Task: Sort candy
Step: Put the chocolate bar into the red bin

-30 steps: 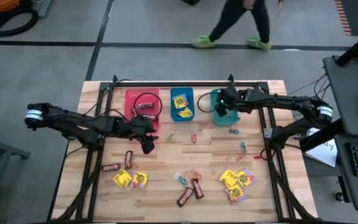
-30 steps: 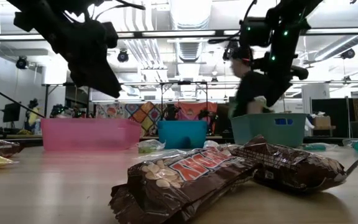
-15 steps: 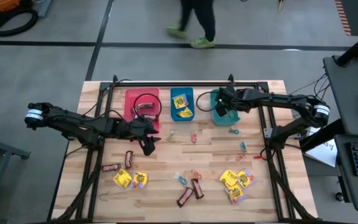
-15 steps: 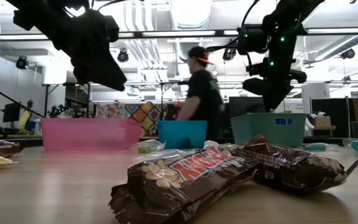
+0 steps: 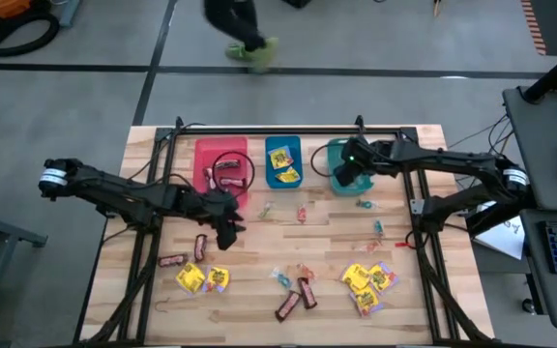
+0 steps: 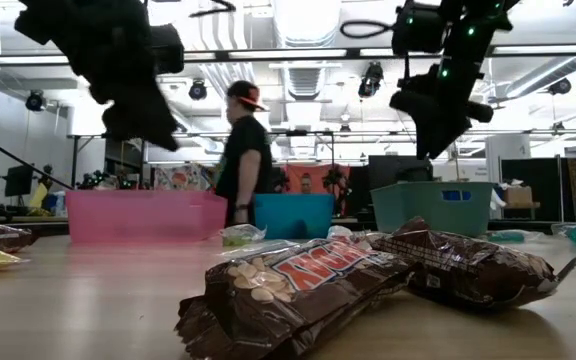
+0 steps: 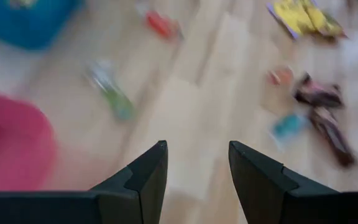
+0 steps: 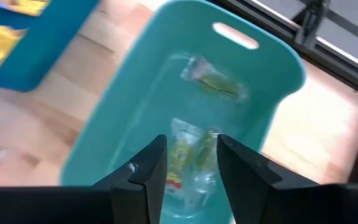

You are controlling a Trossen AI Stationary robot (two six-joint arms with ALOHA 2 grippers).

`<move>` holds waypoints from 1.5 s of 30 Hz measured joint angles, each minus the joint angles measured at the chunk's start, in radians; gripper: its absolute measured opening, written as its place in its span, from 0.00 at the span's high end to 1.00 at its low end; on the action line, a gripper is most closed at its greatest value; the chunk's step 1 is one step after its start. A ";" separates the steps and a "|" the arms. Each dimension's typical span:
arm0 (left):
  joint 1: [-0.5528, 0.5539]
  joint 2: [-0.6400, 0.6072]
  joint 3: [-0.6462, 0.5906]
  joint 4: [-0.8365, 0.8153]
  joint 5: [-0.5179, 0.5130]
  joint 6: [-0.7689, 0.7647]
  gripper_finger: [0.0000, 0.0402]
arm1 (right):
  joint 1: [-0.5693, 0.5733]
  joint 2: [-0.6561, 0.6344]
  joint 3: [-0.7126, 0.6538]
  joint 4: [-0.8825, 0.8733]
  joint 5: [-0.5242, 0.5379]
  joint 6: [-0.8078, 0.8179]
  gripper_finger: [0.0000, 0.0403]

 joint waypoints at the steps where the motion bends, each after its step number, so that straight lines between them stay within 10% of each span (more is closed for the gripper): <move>1: -0.002 0.000 0.009 -0.037 0.034 -0.029 0.61 | 0.012 -0.005 0.000 0.001 0.000 0.000 0.67; 19: -0.201 0.042 0.075 -0.636 0.038 -0.659 0.61 | 0.099 -0.012 0.000 0.076 0.002 -0.011 0.68; 45: -0.213 0.388 0.078 -0.629 -0.017 -0.646 0.63 | 0.101 -0.012 0.000 0.080 0.006 -0.008 0.70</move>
